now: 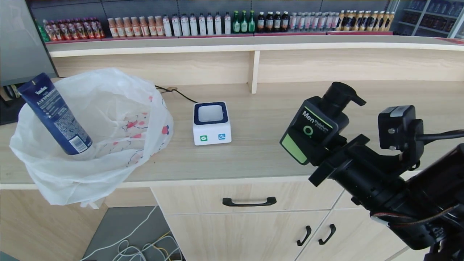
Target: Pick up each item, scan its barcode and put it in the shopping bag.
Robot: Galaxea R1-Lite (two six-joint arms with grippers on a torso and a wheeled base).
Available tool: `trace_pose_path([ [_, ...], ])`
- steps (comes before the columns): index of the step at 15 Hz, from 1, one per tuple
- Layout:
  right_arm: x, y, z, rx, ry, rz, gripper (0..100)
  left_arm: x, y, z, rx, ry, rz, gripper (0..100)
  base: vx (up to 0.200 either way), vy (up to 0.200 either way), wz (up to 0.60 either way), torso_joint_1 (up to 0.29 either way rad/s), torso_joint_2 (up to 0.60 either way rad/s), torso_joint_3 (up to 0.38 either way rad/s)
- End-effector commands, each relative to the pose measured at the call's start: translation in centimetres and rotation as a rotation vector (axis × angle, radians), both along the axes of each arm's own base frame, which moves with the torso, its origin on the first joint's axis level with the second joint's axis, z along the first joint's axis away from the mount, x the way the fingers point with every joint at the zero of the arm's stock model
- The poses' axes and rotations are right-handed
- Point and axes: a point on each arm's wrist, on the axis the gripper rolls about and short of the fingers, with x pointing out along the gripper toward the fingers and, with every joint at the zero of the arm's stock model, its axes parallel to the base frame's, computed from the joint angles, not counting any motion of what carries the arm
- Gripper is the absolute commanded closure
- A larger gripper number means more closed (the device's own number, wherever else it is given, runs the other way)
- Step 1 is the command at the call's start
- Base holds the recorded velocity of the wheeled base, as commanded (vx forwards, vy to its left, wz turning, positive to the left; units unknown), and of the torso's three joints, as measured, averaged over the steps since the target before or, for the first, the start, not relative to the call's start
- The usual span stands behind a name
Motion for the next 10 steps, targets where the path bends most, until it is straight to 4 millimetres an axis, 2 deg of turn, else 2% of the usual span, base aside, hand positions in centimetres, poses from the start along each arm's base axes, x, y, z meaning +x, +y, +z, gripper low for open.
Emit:
trace_pose_path([
  [1,-0.06,0.08,0.25,0.006,-0.009,0.005,100,0.00,0.00,0.00,-0.001,-0.001,0.000,0,0.000,0.200,0.00,0.017,0.02,-0.002],
  [10,-0.16,-0.05,0.84,0.025,-0.026,0.005,100,0.00,0.00,0.00,-0.003,-0.001,0.000,0,0.000,0.200,0.00,0.001,0.00,0.002],
])
